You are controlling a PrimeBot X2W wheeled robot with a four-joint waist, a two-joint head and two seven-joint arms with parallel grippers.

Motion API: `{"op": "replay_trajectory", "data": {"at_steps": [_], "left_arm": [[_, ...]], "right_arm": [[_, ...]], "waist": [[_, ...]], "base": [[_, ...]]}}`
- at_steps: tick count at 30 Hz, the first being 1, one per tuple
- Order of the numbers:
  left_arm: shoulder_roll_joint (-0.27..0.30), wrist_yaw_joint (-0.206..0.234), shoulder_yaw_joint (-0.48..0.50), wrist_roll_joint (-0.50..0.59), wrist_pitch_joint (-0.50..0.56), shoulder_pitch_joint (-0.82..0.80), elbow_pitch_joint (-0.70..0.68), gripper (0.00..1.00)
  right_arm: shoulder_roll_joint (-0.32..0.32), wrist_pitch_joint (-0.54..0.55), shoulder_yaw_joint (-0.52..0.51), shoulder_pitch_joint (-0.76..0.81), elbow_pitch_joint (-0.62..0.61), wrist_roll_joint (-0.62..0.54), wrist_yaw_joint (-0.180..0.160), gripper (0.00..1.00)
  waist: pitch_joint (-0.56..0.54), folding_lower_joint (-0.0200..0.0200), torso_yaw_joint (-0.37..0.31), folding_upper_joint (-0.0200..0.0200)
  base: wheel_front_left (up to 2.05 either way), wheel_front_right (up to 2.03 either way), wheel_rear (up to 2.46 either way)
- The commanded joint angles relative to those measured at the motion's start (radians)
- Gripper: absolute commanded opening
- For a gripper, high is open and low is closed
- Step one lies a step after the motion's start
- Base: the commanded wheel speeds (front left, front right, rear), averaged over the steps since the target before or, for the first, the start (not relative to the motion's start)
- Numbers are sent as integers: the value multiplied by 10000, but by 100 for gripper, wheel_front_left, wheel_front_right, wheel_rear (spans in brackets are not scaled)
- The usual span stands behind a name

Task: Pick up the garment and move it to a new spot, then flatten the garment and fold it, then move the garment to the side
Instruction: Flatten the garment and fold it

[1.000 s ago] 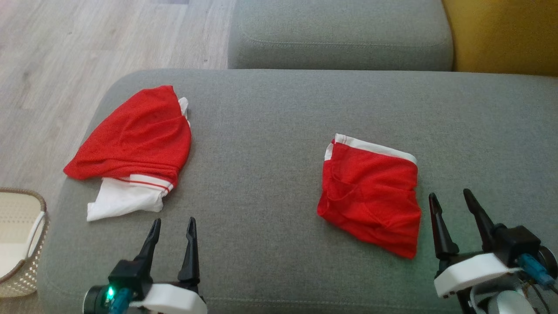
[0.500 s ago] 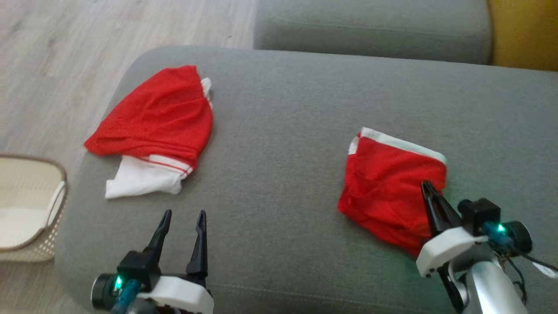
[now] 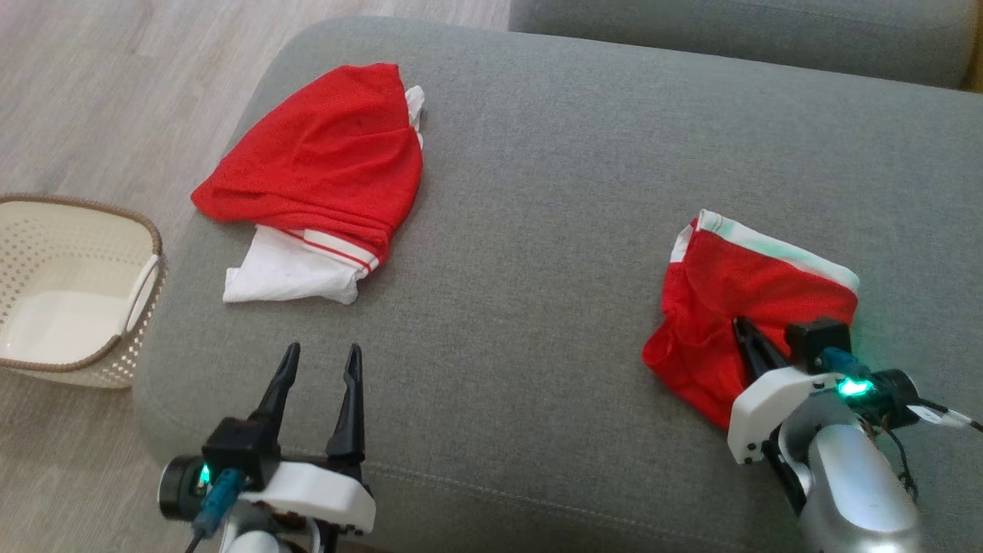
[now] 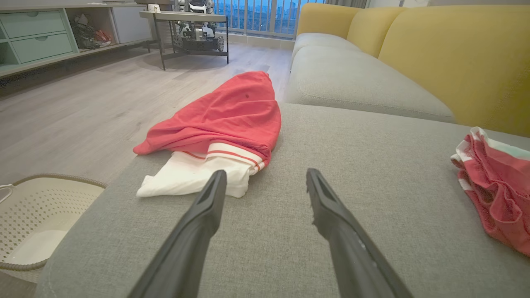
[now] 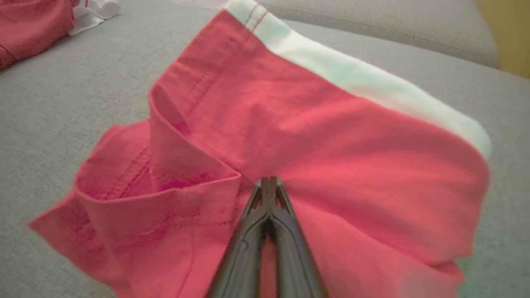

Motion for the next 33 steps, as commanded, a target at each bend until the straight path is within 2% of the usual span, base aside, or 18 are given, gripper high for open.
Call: {"op": "replay_trajectory", "data": {"at_steps": [1,5,11,16,22,33], "left_arm": [[-17,37,336,8,-122,-518,-296,100],[-17,68,340,-33,-122,-594,-301,100],[-17,108,337,-22,-122,-587,-275,100],[-17,130,296,-12,-122,-516,-255,100],[-17,147,212,-34,-122,-507,-234,100],[-17,181,235,-13,-122,-420,-158,100]], "right_arm": [[-52,5,228,-385,-70,-79,-2,0],[-46,-17,456,-587,513,120,-2,0],[-36,-253,1327,-686,863,1058,-2,0],[-34,-356,2776,-451,594,2211,-2,0],[-58,-239,4171,-187,148,3074,-2,0],[-395,-25,5051,41,-292,3958,-2,0]], "waist": [[56,-2,47,0],[80,-2,61,0],[-78,-2,-86,0],[-218,-2,-273,0],[-282,-2,-370,0],[-478,-2,-384,0]], "base": [[0,0,0],[0,0,0],[0,0,0],[0,0,0],[0,0,0],[0,0,0]]}}
